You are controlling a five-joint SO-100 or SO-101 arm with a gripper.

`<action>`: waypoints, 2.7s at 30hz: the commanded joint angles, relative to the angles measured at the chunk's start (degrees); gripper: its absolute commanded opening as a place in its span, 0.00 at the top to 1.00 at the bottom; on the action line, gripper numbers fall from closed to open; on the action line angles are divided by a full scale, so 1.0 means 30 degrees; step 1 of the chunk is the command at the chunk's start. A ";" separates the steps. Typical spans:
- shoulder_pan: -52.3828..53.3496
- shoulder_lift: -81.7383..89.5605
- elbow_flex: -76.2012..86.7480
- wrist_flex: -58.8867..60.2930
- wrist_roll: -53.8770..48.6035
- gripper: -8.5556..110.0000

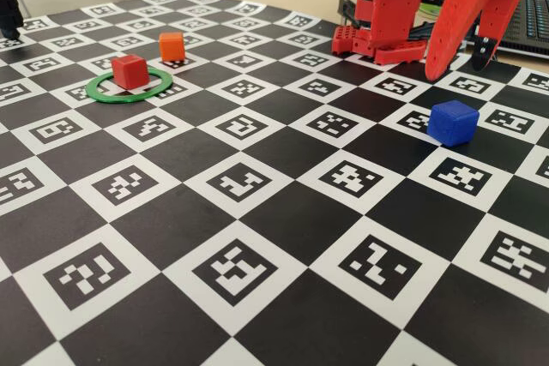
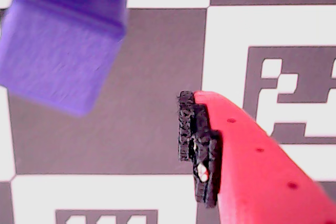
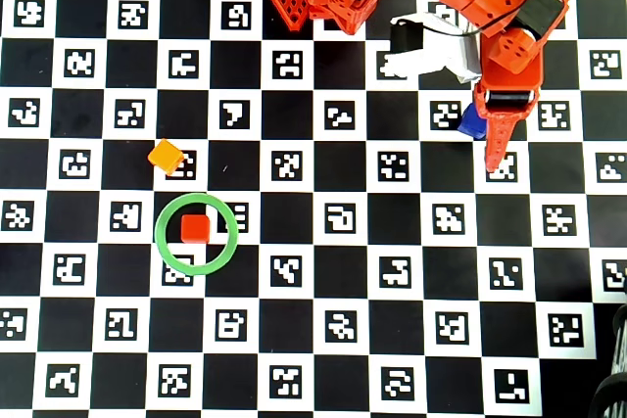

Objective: Grab the red cube then put it in the green circle then put the blue cube on top and finally the orange cube on top

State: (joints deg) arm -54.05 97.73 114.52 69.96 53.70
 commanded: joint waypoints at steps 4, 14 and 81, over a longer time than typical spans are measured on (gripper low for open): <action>-0.0527 -0.0293 0.1084 -0.2490 -0.0146 0.44; 0.0000 -0.1729 0.1260 -0.3750 -0.0732 0.45; 0.1523 -0.3721 0.0937 -0.5303 0.4365 0.45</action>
State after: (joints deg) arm -49.75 85.69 116.54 53.88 67.24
